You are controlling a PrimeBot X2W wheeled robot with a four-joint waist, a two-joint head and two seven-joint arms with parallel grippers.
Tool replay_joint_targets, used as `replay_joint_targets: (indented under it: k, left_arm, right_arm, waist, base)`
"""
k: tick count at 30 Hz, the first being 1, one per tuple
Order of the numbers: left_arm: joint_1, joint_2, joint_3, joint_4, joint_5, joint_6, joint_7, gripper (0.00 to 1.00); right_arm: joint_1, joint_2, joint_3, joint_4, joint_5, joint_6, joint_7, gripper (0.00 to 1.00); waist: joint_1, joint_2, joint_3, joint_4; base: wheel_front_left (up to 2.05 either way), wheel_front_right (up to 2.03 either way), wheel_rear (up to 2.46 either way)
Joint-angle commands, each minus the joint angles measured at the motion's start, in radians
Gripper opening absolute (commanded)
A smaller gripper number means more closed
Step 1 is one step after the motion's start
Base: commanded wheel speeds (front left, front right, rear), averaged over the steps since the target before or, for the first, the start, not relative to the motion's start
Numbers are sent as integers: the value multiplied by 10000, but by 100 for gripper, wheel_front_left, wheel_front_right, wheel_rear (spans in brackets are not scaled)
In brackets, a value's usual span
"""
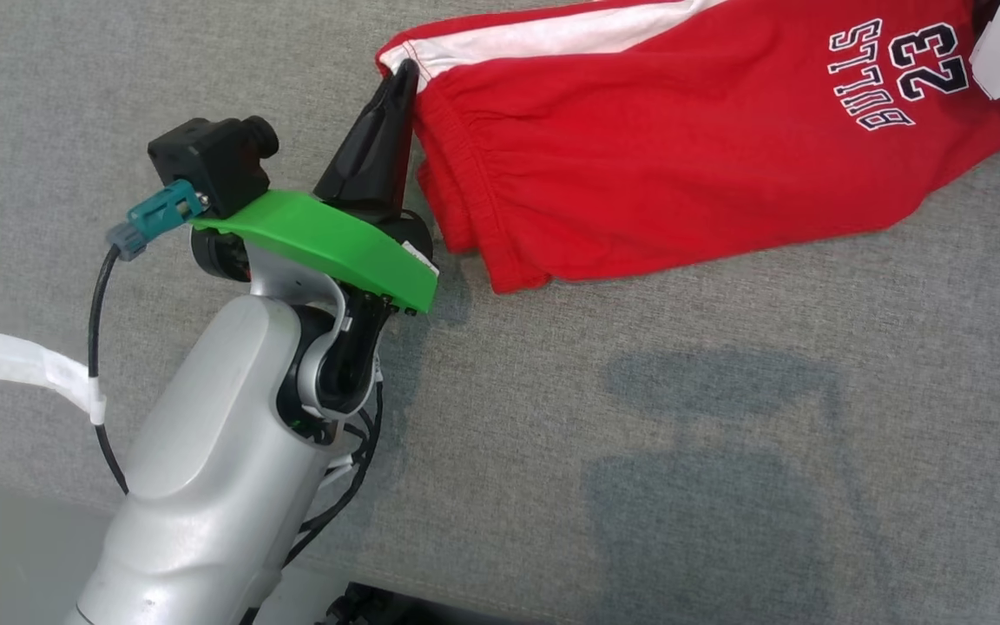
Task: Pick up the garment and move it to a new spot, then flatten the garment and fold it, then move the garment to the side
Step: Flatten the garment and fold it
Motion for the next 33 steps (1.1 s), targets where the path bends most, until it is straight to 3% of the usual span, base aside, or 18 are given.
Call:
replay_joint_targets:
  k: [1, 16, 17, 18, 19, 23, 28, 29, 31, 33]
  left_arm:
    - [-185, -71, 120, 100, 21, 14, -225, 0]
    - [-210, -318, -100, 872, 41, -171, -651, 0]
    - [-238, -290, -73, 912, 30, -144, -654, 0]
    - [-266, -258, -44, 957, 22, -116, -652, 0]
    - [-283, -206, -6, 995, 11, -88, -647, 0]
    - [-259, 9, 189, 1090, -36, 39, -612, 0]
    - [57, 352, 321, 1023, -122, 125, -496, 0]
    - [123, 412, 348, 985, -150, 125, -466, 4]
    - [238, 547, 400, 877, -164, 172, -426, 20]
    - [347, 622, 422, 744, -187, 192, -404, 66]
  right_arm:
    - [-176, -10, 155, 185, 157, -11, -125, 0]
    - [-894, 462, 1470, 1319, 560, -11, -584, 0]
    - [-929, 527, 1568, 1341, 595, -11, -632, 31]
    - [-975, 595, 1651, 1339, 662, -11, -658, 86]
    - [-1005, 654, 1750, 1339, 741, -11, -593, 100]
    - [-1203, 585, 2304, 949, 1193, -11, 130, 100]
    - [-1486, -13, 2592, 230, 2317, -11, 1643, 100]
    - [-1521, -139, 2543, 84, 2583, -10, 1928, 100]
    - [-1616, -466, 2453, -218, 3072, -10, 2412, 100]
    - [-1696, -757, 2359, -458, 3364, -10, 2655, 100]
  waist:
    - [0, 50, 12, 80]
    - [0, 50, 88, 103]
    - [0, 50, 99, 44]
    - [0, 50, 110, -20]
    - [0, 50, 118, -100]
    - [0, 50, 39, -478]
    - [0, 50, -193, -941]
    - [0, 50, -237, -1013]
    - [0, 50, -306, -1118]
    - [0, 50, -362, -1168]
  base:
    - [0, 0, 0]
    - [0, 0, 0]
    - [0, 0, 0]
    - [0, 0, 0]
    - [0, 0, 0]
    - [0, 0, 0]
    - [0, 0, 0]
    - [0, 0, 0]
    - [0, 0, 0]
    - [0, 0, 0]
